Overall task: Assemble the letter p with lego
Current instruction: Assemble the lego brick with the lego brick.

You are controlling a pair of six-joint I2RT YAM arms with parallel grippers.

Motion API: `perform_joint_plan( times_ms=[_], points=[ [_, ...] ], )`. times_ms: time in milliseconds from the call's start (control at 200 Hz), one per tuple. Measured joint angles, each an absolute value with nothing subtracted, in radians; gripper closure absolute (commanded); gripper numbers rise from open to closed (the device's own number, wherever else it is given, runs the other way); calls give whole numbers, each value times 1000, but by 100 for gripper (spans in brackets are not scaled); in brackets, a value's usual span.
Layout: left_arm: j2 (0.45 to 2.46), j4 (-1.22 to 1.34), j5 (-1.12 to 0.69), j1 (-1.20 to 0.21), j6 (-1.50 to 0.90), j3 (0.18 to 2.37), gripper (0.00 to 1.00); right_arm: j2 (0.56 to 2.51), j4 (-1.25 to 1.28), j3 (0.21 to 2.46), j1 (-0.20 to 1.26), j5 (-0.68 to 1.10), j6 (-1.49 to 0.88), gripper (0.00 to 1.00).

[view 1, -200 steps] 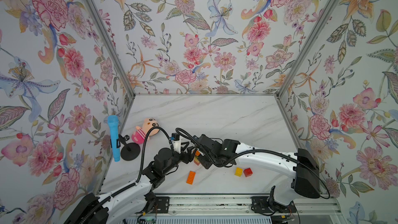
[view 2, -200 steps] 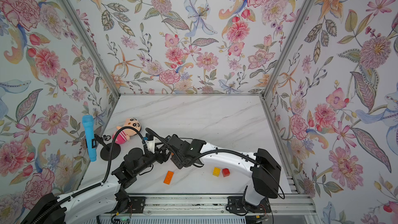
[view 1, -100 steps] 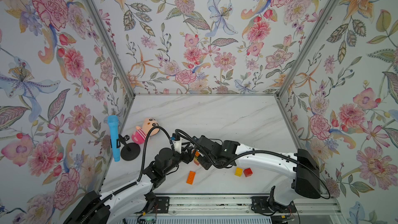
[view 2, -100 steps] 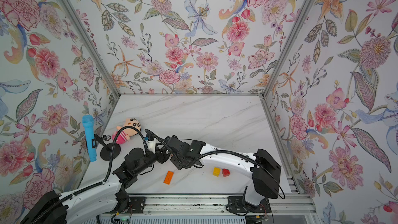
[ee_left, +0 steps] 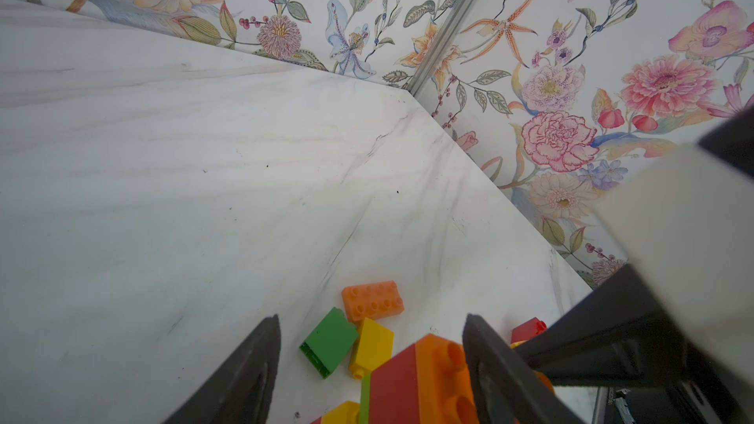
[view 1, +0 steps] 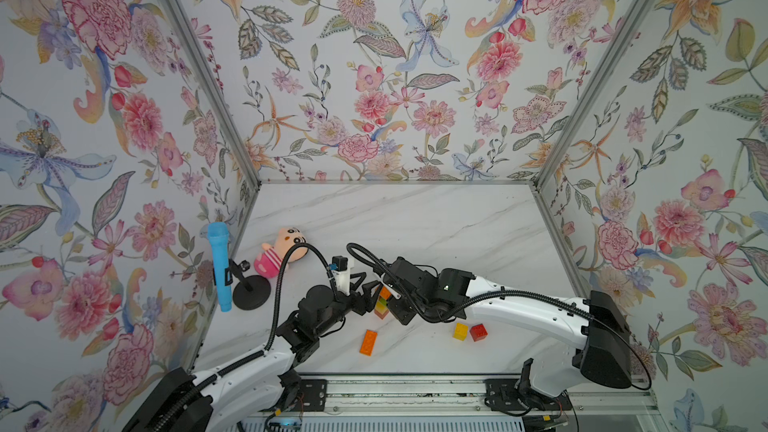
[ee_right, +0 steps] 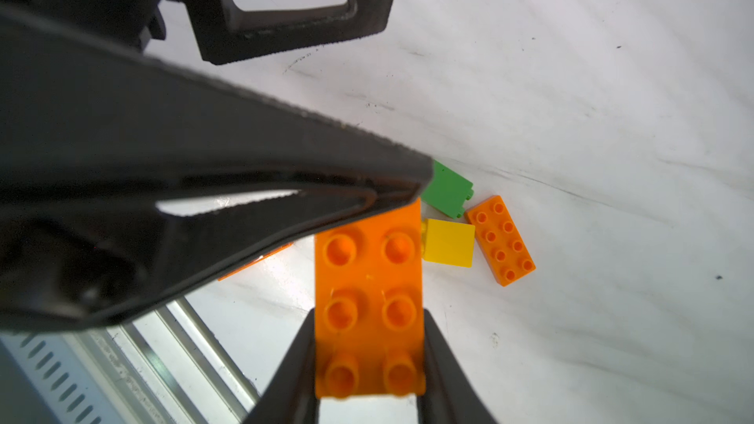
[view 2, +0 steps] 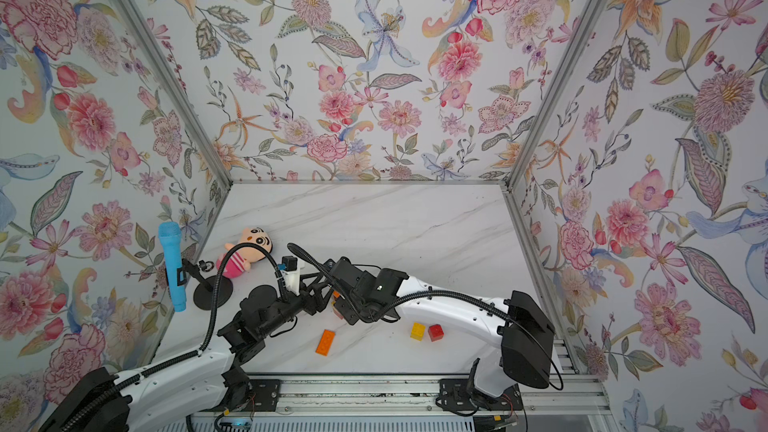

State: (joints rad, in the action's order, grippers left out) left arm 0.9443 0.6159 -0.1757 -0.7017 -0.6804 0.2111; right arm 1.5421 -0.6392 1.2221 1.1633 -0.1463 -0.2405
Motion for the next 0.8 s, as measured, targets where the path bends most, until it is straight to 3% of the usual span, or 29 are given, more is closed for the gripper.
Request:
perform_joint_plan(
  times_ms=[801],
  points=[
    [1004, 663, -178, -702, -699, 211, 41, 1571, -610, 1209, 1174, -146, -241, 92]
  ],
)
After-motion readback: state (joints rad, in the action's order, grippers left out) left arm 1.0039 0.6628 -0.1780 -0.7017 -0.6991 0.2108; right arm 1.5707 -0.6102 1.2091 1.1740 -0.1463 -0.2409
